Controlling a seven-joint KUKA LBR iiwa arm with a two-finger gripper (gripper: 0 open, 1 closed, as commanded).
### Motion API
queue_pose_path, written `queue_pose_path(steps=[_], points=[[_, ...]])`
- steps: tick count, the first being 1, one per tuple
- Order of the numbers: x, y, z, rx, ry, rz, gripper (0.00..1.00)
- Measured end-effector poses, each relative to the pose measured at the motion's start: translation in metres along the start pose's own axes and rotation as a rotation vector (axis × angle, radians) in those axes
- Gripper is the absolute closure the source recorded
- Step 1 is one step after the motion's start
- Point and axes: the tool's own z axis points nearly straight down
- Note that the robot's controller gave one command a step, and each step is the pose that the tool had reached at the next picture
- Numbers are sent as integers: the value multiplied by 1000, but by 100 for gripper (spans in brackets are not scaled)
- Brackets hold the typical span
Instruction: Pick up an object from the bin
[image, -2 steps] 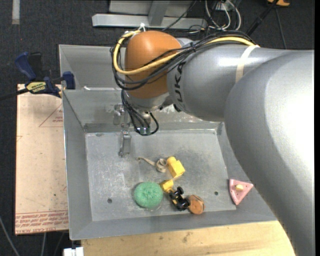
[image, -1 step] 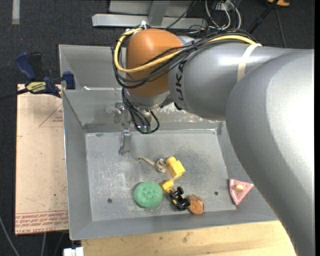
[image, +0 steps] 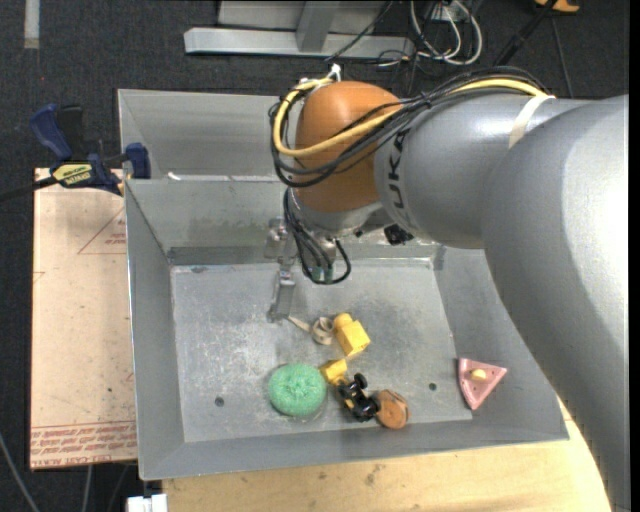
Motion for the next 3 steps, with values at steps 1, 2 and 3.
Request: queue_pose_path(steps=[1,2,3], points=[[8,-34,24,3,1,-96,0],[7,-57,20,2,1,120,0],[2,-99,59,2,0,32,0]])
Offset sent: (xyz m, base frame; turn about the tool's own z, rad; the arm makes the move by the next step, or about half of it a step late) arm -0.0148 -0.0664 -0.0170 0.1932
